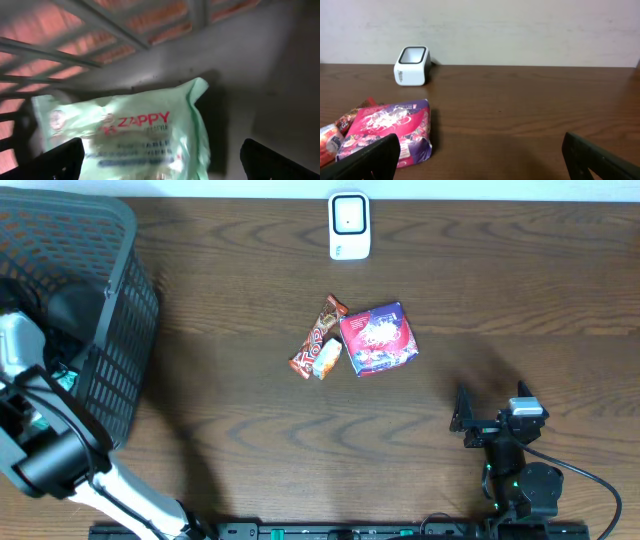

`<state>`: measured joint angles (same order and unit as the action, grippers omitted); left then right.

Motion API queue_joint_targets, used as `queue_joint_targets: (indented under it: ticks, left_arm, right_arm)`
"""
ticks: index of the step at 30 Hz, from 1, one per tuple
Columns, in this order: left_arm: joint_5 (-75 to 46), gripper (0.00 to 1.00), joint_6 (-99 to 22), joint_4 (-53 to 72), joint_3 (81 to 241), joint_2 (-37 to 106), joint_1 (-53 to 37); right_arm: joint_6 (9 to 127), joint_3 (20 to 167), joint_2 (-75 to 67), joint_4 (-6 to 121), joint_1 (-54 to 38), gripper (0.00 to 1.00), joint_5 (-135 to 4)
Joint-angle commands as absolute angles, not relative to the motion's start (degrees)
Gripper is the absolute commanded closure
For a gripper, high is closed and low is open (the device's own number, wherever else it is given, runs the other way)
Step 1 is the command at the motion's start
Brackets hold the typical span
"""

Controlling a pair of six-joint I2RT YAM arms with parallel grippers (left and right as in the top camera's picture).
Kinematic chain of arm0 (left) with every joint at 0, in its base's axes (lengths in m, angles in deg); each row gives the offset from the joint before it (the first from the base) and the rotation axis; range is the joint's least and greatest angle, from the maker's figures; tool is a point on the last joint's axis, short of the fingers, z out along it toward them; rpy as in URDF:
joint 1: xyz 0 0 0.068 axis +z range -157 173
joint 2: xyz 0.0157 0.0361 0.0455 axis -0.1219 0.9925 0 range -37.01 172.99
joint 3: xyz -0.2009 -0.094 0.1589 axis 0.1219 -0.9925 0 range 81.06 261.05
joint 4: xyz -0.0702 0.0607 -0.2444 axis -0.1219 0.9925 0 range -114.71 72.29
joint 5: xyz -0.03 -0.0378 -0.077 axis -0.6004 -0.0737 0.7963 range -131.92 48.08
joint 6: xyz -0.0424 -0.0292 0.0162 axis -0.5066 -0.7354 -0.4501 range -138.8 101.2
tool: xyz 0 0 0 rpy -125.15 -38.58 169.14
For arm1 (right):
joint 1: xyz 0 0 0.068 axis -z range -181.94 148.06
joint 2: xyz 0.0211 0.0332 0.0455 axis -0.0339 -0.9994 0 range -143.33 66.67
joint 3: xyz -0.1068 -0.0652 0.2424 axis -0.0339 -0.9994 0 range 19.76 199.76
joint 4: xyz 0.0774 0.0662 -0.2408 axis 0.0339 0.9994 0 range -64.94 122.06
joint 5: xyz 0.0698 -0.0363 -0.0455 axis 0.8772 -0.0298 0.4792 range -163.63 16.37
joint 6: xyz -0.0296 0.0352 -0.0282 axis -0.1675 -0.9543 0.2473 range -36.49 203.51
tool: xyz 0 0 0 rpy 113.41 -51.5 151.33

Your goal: Scan the item barcode

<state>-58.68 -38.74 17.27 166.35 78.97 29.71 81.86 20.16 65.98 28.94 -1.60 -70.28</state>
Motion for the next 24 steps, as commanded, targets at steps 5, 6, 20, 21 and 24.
queue_joint_targets:
  ticks: [5, 6, 20, 21, 24]
  left_arm:
    - [-60.4, 0.69, -39.9, 18.3, 166.2, 82.4, 29.9]
    - [-60.4, 0.82, -39.9, 18.5, 166.2, 82.3, 29.9]
    - [-35.1, 0.93, -39.9, 17.0, 166.2, 60.6, 29.6]
    - [-32.9, 0.93, -40.1, 15.7, 166.2, 56.8, 29.6]
    - [-28.7, 0.93, -42.0, 14.1, 166.2, 51.6, 29.4]
  right_arm:
    - [82.5, 20.1, 66.3, 29.2, -2.0, 0.01, -70.1]
    - [82.5, 20.1, 66.3, 29.2, -2.0, 0.01, -70.1]
    - [82.5, 20.1, 66.3, 29.2, -2.0, 0.01, -70.1]
    - [82.5, 20.1, 66.3, 29.2, -2.0, 0.01, -70.1]
    - [82.5, 20.1, 66.3, 29.2, -2.0, 0.01, -70.1]
